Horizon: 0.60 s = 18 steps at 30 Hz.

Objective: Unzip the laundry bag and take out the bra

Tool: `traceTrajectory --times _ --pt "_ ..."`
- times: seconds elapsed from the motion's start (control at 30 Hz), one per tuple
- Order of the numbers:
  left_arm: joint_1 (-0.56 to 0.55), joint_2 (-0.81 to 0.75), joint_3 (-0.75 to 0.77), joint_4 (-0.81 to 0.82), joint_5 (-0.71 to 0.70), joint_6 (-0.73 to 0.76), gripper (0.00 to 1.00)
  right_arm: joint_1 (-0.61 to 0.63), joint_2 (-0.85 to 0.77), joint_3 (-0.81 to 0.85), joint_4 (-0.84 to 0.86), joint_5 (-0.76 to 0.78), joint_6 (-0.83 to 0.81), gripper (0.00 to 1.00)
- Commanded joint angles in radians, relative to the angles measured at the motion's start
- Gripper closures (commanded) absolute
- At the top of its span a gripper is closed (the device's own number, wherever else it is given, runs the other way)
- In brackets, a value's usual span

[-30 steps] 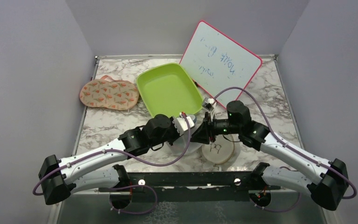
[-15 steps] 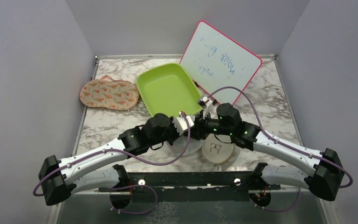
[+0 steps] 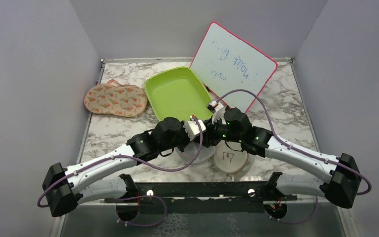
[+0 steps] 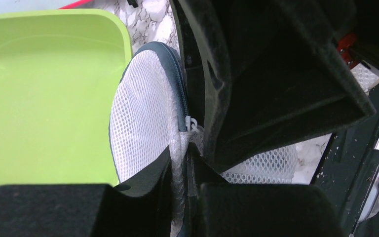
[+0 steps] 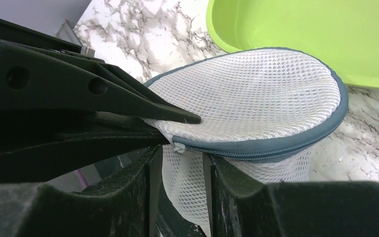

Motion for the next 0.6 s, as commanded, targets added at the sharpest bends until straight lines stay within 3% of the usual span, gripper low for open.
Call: traceTrajectory --times 0.0,0.07,0.1,0.13,0.37,0.57 --pt "-0.002 0.015 0.03 -0.003 0.103 -0.016 1.0 0.011 0.022 0.067 0.003 0.083 -0.016 0.65" --pt "-0.001 0.022 0.031 -0.004 0.111 -0.016 1.0 0.012 0.023 0.073 0.003 0.09 -0.017 0.65" --pt "0.001 0.029 0.035 -0.009 0.122 -0.016 1.0 0.013 0.027 0.092 -0.032 0.136 -0.009 0.75" --pt "0.001 0.032 0.037 -0.012 0.125 -0.016 1.0 0.012 0.023 0.096 -0.048 0.157 -0.004 0.79" --pt "0.004 0.039 0.039 -0.017 0.128 -0.013 1.0 0.013 0.007 0.119 -0.111 0.198 0.018 0.94" --pt "0.007 0.042 0.038 -0.027 0.121 -0.007 1.0 0.013 0.006 0.158 -0.217 0.226 0.01 0.99"
